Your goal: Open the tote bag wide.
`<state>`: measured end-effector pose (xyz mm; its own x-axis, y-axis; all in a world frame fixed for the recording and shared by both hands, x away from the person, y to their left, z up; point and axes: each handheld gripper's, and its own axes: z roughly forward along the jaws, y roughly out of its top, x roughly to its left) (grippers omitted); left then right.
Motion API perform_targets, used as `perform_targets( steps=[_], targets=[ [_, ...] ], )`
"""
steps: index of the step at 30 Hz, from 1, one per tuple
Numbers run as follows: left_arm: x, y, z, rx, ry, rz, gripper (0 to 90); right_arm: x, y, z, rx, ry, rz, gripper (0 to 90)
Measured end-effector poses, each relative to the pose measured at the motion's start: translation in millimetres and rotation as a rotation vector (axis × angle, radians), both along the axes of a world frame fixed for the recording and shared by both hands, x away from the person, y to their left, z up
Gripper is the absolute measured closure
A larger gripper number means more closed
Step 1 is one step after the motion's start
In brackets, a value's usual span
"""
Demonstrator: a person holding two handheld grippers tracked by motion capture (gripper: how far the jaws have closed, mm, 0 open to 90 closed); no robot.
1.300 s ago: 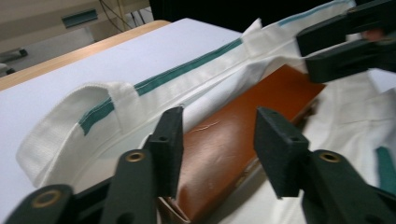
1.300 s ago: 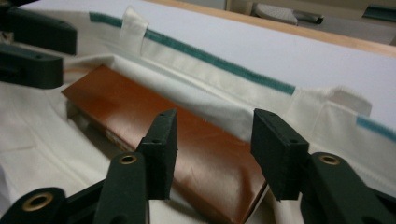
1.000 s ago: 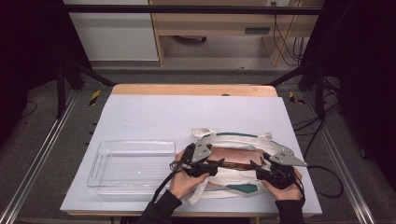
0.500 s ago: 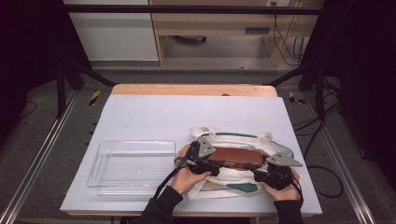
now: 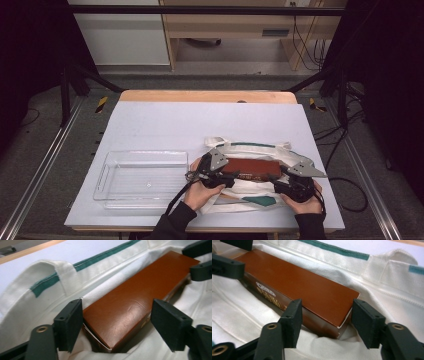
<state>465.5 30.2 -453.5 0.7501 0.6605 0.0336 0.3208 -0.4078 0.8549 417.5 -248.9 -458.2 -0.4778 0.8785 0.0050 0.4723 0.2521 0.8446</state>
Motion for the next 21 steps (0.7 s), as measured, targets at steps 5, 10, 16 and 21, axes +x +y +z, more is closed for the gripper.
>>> perform_targets(
  steps=[5,10,16,21],
  targets=[
    [1.6,2.0,-0.4,-0.024,0.008,0.004,28.1,-8.1,0.6,-1.7,0.001,0.024,0.01,46.8],
    [1.3,2.4,0.3,-0.032,0.011,0.011,28.5,-14.1,-2.1,-6.9,-0.018,0.064,0.017,53.0],
    [-7.3,10.6,20.0,-0.106,-0.003,-0.024,34.1,-15.9,-5.5,10.0,0.025,-0.029,0.043,44.9],
    [-14.7,26.1,46.2,-0.132,-0.044,-0.047,33.8,-13.3,5.3,25.1,-0.012,-0.087,0.073,33.5]
  ],
)
